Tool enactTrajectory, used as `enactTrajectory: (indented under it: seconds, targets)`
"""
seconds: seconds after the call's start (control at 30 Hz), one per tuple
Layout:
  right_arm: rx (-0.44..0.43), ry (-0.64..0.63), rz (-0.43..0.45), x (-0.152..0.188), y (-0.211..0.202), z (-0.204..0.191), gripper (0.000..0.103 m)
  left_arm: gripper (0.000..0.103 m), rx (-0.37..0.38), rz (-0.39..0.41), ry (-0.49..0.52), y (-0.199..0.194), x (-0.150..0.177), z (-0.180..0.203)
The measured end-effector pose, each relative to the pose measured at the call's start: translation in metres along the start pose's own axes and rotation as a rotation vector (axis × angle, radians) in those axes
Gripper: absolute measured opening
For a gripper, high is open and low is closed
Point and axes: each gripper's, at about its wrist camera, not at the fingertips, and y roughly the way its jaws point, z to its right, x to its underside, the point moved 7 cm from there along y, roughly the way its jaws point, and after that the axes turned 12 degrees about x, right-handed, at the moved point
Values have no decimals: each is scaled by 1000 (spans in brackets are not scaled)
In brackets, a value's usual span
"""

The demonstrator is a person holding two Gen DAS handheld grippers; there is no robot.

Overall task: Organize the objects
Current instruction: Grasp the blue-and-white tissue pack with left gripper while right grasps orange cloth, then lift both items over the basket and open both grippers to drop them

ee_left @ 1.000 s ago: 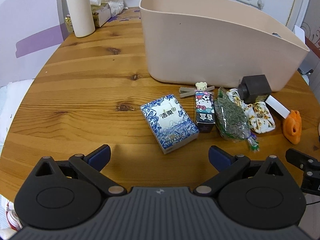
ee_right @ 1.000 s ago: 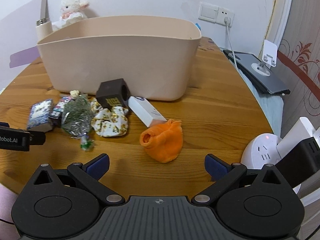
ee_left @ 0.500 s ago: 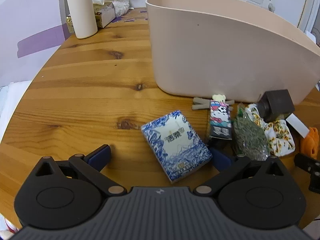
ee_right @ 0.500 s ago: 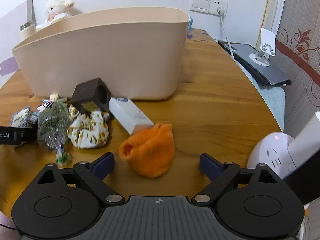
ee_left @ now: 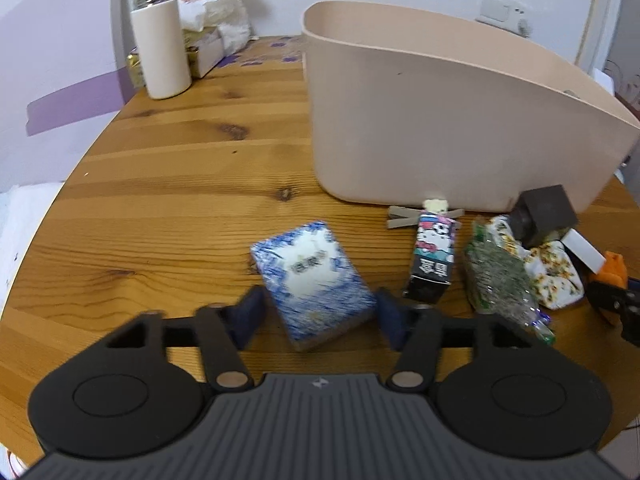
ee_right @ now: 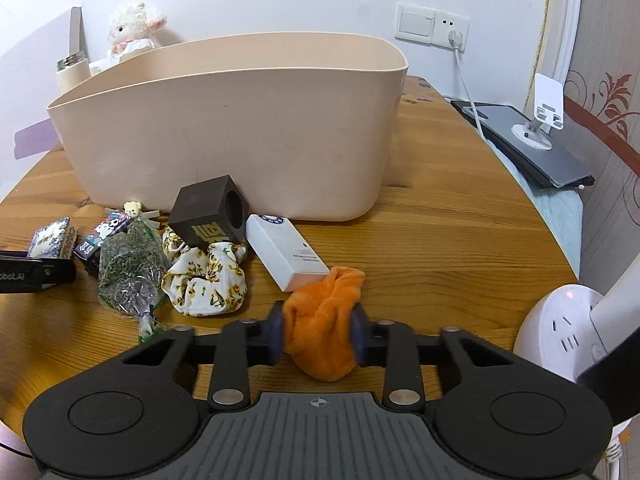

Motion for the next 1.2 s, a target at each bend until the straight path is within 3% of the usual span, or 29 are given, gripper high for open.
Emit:
enactTrajectory:
  seconds: [0.17, 0.53, 0.93, 1.2]
  targets:
    - [14, 13, -2, 3, -5, 1, 16, 50, 26, 23, 7, -1, 1, -4]
    - [33, 38, 77, -16, -35, 9, 16, 49, 88, 55, -19, -23, -1, -11]
    - [44, 35, 281, -89, -69, 13, 16, 49, 109, 263, 73, -82, -71, 6]
    - [34, 41, 353, -138, -61, 6, 16, 49, 110, 344, 146, -73, -128, 37]
